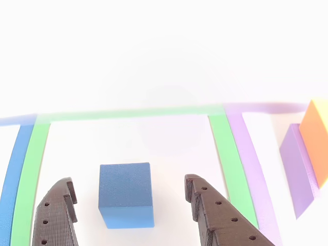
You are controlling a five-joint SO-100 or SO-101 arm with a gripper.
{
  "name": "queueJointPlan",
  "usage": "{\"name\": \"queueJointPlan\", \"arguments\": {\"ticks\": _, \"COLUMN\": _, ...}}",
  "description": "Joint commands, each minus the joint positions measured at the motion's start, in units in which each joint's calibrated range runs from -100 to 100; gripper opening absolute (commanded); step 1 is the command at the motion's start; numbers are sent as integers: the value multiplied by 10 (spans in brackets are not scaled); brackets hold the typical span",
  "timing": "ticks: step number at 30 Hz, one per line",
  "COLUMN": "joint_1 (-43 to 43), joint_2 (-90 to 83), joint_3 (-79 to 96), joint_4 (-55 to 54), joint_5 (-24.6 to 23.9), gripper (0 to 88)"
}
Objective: Tower of hanoi
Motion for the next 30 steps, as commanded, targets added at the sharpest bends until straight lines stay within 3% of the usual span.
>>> {"name": "queueJointPlan", "arguments": {"ticks": 1, "joint_1": -12, "joint_2": 4, "joint_3": -14, "joint_4": -17, "joint_5": 0, "gripper": 207}}
{"name": "queueJointPlan", "arguments": {"ticks": 21, "joint_1": -37, "joint_2": 6, "joint_3": -22, "joint_4": -19, "joint_5": 0, "gripper": 39}}
{"name": "queueJointPlan", "arguments": {"ticks": 30, "joint_1": -40, "joint_2": -77, "joint_3": -14, "joint_4": 47, "joint_5": 0, "gripper": 32}}
